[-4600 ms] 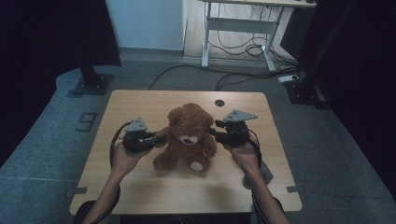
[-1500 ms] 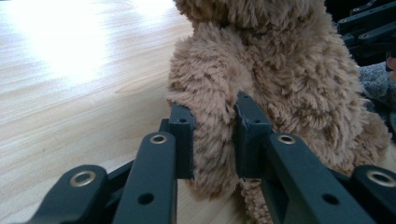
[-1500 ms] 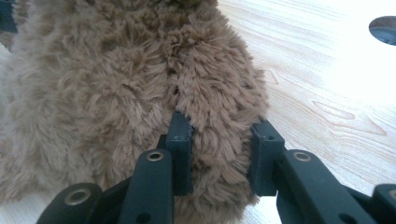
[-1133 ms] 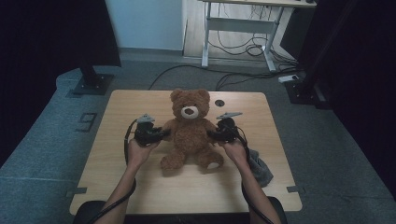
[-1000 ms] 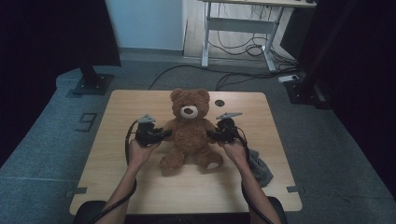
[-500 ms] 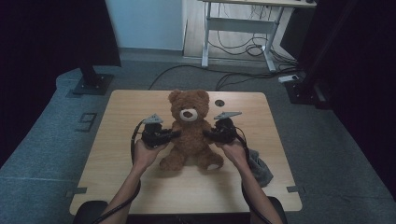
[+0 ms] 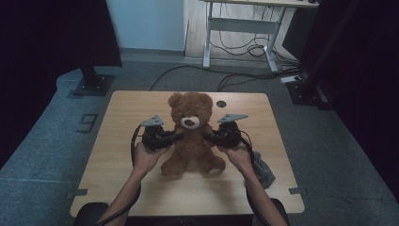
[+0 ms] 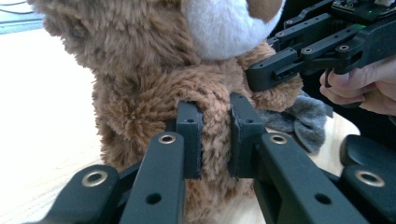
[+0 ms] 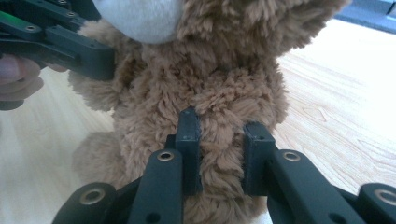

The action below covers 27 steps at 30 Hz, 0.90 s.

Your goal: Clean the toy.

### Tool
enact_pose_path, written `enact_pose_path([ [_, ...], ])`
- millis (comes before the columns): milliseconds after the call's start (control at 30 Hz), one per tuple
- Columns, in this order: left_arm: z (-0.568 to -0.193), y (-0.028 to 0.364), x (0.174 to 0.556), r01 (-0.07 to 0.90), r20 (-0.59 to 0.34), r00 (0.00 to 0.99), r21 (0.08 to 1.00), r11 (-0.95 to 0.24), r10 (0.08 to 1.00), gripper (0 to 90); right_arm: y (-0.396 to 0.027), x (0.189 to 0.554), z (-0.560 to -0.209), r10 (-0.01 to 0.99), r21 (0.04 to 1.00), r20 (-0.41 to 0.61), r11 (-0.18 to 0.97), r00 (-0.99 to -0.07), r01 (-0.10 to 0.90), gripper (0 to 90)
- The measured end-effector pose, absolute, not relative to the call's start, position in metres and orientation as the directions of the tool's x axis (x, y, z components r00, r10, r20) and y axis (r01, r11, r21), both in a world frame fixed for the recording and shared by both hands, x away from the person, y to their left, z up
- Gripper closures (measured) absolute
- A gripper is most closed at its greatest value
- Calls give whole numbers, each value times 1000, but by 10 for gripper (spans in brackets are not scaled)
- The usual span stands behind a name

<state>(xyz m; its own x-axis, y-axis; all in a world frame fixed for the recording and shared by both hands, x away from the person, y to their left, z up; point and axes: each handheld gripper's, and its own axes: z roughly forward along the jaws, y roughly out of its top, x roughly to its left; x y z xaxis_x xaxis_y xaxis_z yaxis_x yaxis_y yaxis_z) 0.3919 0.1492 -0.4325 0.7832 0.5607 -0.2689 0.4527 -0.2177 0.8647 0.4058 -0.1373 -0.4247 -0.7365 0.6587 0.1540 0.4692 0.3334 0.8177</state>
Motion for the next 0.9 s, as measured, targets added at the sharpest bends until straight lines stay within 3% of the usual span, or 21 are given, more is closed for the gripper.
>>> enact_pose_path([
  [267, -413, 154, 356, 453, -275, 798, 861, -232, 537, 766, -138, 371, -405, 627, 832, 135, 349, -767, 431, 729],
  [567, -403, 161, 326, 505, -348, 796, 833, -227, 496, 762, -142, 330, -387, 585, 831, 114, 386, -803, 400, 729],
  [900, -424, 163, 356, 523, -331, 764, 820, -231, 554, 756, -143, 355, -424, 625, 790, 129, 405, -770, 461, 726],
])
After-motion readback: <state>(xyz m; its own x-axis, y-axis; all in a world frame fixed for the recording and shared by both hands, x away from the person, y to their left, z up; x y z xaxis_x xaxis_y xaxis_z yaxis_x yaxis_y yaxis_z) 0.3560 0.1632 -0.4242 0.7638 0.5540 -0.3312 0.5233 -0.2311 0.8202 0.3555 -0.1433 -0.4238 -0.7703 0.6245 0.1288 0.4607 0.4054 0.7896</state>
